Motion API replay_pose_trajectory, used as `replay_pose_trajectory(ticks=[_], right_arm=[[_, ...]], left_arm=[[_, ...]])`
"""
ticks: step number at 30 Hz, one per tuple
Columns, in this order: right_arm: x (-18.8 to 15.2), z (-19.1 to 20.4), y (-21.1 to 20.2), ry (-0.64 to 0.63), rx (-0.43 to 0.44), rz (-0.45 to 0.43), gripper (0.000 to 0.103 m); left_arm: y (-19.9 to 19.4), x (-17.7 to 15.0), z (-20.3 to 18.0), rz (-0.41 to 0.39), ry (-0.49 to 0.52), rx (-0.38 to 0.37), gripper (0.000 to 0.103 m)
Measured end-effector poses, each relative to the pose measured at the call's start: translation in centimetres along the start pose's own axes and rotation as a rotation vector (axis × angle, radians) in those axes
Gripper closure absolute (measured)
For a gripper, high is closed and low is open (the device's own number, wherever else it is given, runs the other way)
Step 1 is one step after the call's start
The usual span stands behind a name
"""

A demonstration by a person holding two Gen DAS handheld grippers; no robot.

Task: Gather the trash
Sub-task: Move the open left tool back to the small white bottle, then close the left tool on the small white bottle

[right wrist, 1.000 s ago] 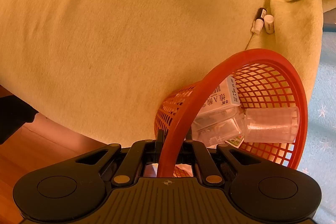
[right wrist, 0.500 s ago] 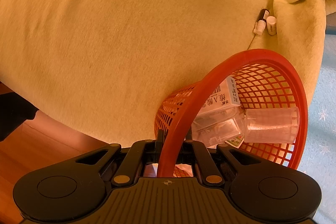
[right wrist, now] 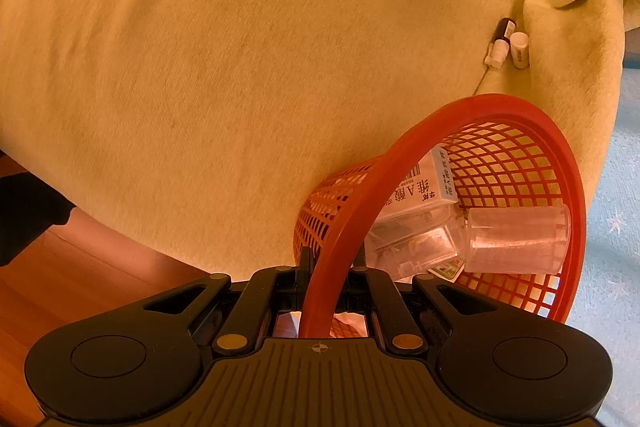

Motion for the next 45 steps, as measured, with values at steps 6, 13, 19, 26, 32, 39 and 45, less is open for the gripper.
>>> replay_pose_trajectory(ticks=[6,13,19,26,32,39,45], right_arm=[[-0.1,-0.2,-0.2,-0.001,0.009,0.001,0.1],[0.1,-0.6,-0.3,0.0,0.018,0.004,0.1],[0.1,-0.9,-0.4,0.003,0.027,0.001,0.1],[-0.3,-1.2,-0.5,0.026,0.044,-0.007,0.1],[-0.4,-1.3,-0.5,0.028,0.047,-0.013,0.1],[-0.7,-1.3,-0.4,0.047,0.059,-0.025,0.101],[-0.7,-1.2,-0.5,0.065,0.069,-0.031,0.101]], left_arm=[[1.1,0.4,-0.2,0.009,0.019,-0.008,0.016],[2.8,1.1,-0.2,0.018,0.042,-0.003,0.012],[4.6,1.9,-0.2,0.019,0.063,0.002,0.007],[7.7,3.2,-0.1,0.0,0.083,-0.012,0.004],[10.3,4.4,0.0,-0.006,0.086,-0.034,0.003],[12.7,5.4,0.0,-0.03,0.093,-0.021,0.002],[14.4,7.0,0.2,-0.057,0.035,-0.049,0.003]])
Point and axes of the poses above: each gripper's, at about its wrist camera, not at the fingertips, and y roughly the way its jaws point, z to its left, x to its top, the point moved 3 cm from there along y, roughly the way its jaws point, and after that the axes turned 8 degrees about z, right-handed, at the moved point
